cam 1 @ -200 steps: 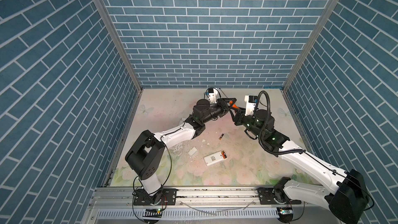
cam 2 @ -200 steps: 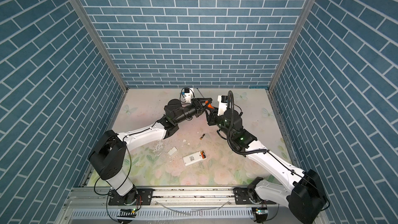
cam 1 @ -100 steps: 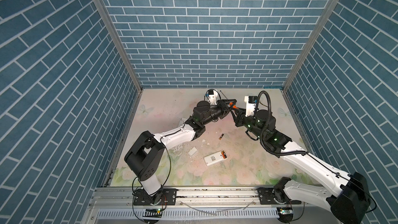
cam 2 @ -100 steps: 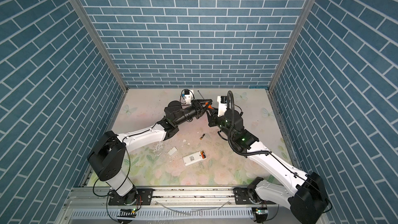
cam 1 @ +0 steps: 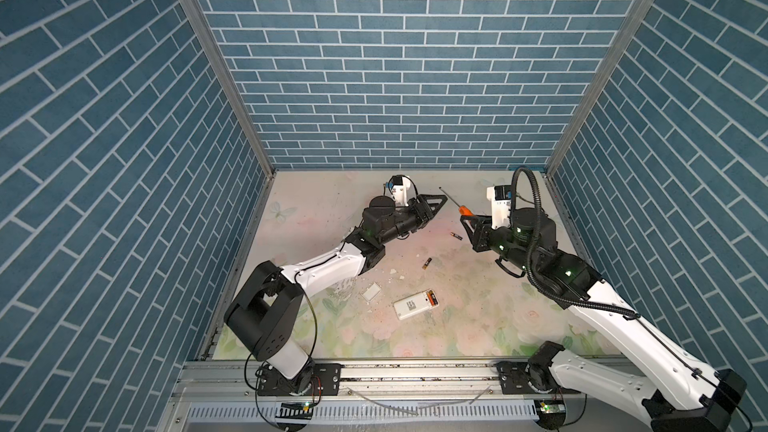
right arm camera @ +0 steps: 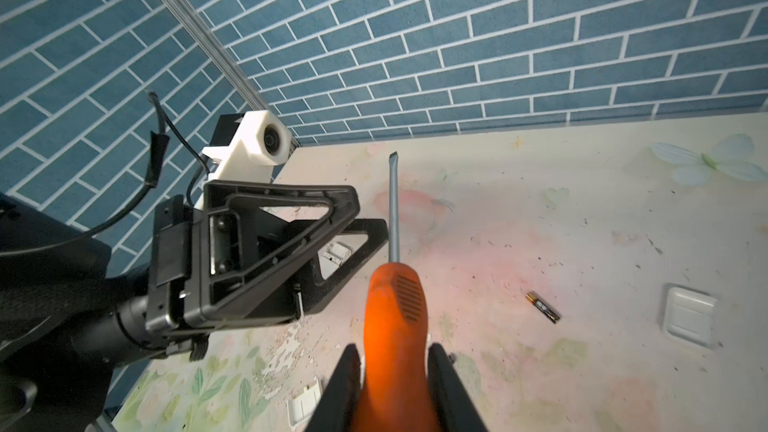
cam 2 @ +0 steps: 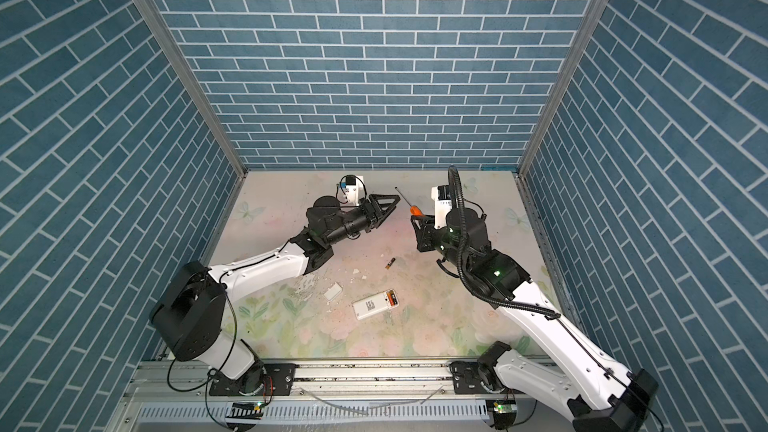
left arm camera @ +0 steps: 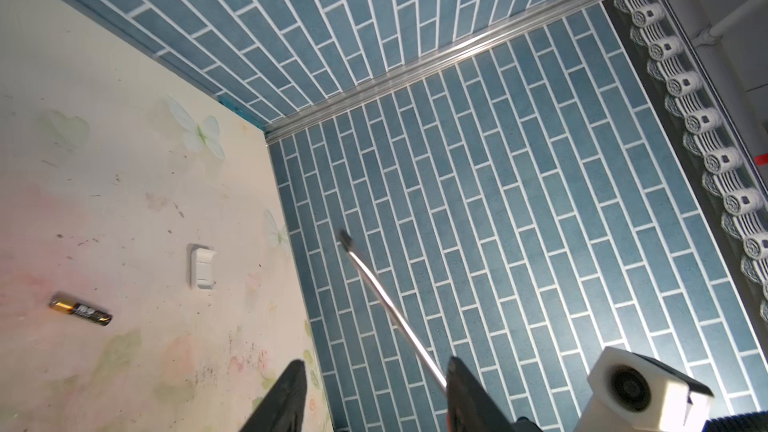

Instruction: Unload the batteries from the remote control

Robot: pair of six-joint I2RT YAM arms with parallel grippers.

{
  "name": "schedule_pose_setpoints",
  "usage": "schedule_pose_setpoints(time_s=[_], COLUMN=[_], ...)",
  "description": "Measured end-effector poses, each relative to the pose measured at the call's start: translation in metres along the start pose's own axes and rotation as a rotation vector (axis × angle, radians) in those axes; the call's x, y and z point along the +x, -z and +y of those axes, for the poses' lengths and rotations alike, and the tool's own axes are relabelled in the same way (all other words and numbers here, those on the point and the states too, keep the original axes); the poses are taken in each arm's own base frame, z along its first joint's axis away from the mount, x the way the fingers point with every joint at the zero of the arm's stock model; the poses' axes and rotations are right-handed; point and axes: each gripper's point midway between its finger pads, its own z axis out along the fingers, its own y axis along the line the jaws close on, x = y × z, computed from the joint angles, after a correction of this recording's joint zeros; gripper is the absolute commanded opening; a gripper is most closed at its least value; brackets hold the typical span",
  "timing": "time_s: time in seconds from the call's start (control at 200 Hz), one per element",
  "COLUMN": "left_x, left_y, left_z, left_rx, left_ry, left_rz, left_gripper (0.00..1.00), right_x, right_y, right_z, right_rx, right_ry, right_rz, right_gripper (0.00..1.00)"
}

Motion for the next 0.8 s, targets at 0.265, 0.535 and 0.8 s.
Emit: schedule_pose_setpoints(time_s=[0.265, 0.535, 0.8], left_x=[-0.03, 0.01, 0.091], left_y=[0.047, 0.104, 0.153], left_z=[0.017, 0.052, 0.11], left_rx=[-0.11, -0.414, -0.683], left_ry=[-0.084, -0.282, -0.482], left_rz=[-0.059, 0.133, 0.461], left_gripper=[0.62, 0.63, 0.64], right_x=[0.027, 0.056, 0.092], right_y=[0.014, 0.043, 0.076], right_z=[-0.009, 0.001, 0.015], right_rx=[0.069, 0.081, 0.102], right_ry=[0.011, 0.019, -0.003], right_rz=[0.203, 0.487, 0.735], right_gripper=[0.0, 0.0, 0.0])
